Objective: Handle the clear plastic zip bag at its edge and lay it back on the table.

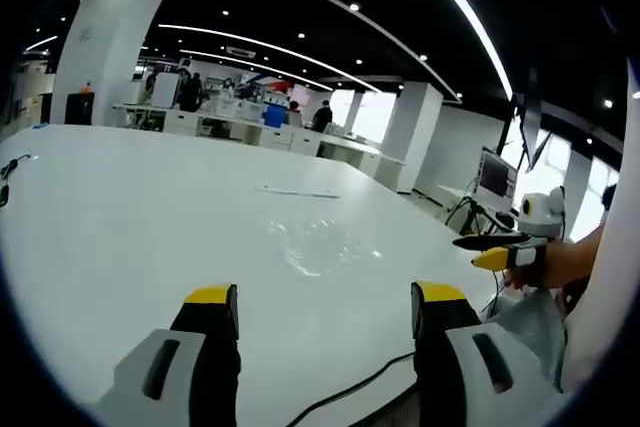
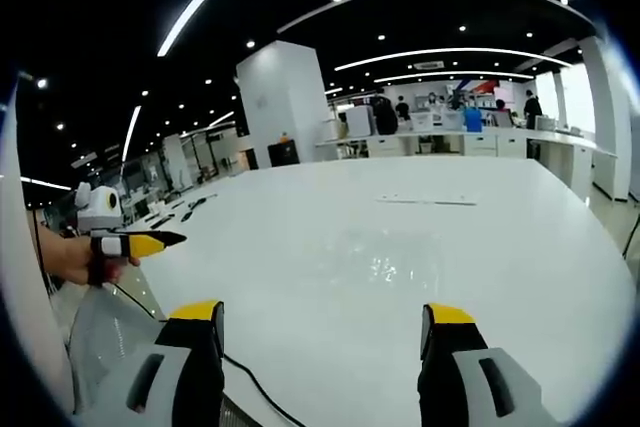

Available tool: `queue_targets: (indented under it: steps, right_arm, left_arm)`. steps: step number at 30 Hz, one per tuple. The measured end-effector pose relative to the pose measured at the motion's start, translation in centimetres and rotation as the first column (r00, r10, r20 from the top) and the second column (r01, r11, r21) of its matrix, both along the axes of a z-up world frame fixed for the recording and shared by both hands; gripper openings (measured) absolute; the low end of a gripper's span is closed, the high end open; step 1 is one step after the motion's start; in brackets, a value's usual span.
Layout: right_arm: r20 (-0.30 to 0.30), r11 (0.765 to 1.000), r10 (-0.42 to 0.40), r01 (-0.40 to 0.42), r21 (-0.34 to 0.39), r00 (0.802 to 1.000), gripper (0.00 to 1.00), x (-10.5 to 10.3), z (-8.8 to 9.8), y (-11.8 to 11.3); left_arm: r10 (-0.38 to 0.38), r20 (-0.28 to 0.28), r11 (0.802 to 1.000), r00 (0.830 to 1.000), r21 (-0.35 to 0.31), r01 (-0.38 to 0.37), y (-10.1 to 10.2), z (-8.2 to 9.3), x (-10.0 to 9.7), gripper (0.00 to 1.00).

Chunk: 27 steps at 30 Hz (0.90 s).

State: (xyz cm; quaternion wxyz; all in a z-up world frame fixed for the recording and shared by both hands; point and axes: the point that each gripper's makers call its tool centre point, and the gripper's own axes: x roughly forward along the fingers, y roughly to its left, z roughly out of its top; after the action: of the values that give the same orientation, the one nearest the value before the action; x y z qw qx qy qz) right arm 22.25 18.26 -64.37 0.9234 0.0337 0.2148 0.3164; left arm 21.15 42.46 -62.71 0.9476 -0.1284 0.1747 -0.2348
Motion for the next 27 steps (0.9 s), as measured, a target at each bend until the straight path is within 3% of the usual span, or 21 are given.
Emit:
queue_targets:
  steps: [27]
  right_arm:
    - [-0.017,0.999,0.018,-0.018,-0.046,1.0,0.79,1.1,0.1,0.3]
  left_arm:
    - [0.017,0.051,1.0,0.999,-0.023,-0.016,0.8,0.3,0.0,0.68]
